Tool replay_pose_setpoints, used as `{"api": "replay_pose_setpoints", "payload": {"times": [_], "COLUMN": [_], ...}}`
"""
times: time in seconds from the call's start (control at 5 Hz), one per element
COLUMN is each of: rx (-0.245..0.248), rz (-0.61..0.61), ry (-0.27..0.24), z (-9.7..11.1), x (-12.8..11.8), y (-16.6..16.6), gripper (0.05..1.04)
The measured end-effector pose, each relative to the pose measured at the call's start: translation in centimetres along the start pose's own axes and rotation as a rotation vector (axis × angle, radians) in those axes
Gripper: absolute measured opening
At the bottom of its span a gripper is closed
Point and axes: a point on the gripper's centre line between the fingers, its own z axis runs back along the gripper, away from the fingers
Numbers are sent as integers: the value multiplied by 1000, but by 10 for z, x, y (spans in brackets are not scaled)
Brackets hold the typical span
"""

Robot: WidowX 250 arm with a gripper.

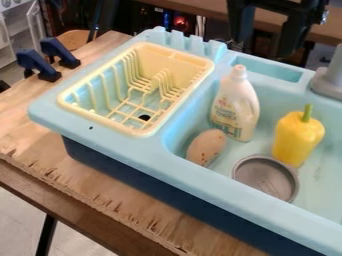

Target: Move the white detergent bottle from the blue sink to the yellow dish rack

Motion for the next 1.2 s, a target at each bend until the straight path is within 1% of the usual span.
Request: {"api": "replay_pose_setpoints", "payload": {"times": [0.2, 0.4, 0.6, 0.8, 1.0, 1.2], "rx": [-27, -42, -41, -14, -28, -19], "rz": [-8, 14, 17, 30, 25, 30], "ry": [25, 23, 40, 67, 79, 119], "z": [-18, -32, -36, -37, -37, -51], "x": [9, 17, 16, 12, 10, 10], "y": [12, 27, 27, 26, 24, 24], "gripper": [1007, 1007, 1007, 1007, 1007, 1007]}}
